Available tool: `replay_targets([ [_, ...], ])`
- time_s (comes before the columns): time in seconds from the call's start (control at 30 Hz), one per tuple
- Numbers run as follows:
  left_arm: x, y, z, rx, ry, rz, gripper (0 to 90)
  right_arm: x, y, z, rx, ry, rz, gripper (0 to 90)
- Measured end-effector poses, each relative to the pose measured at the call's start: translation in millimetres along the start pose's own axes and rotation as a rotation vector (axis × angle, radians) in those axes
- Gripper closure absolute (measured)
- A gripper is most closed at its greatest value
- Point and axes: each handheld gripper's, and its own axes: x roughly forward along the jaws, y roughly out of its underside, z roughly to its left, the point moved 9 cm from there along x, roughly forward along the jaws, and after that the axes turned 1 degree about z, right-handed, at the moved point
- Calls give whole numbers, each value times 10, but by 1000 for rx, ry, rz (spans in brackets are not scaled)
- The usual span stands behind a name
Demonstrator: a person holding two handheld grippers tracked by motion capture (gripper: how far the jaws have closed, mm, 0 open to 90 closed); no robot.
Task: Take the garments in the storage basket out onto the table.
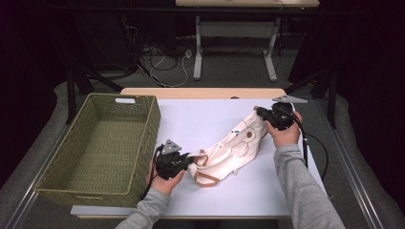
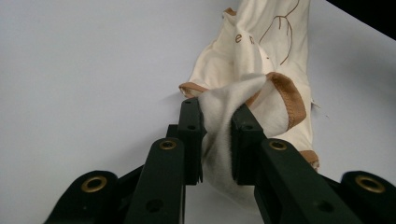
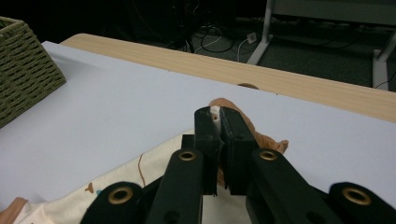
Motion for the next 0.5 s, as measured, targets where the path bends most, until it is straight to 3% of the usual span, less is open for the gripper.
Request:
replay_targets([
  [0.5,23,-6,-68,1,33,-5,782,62,-409,184,-55,-9,-44,864],
])
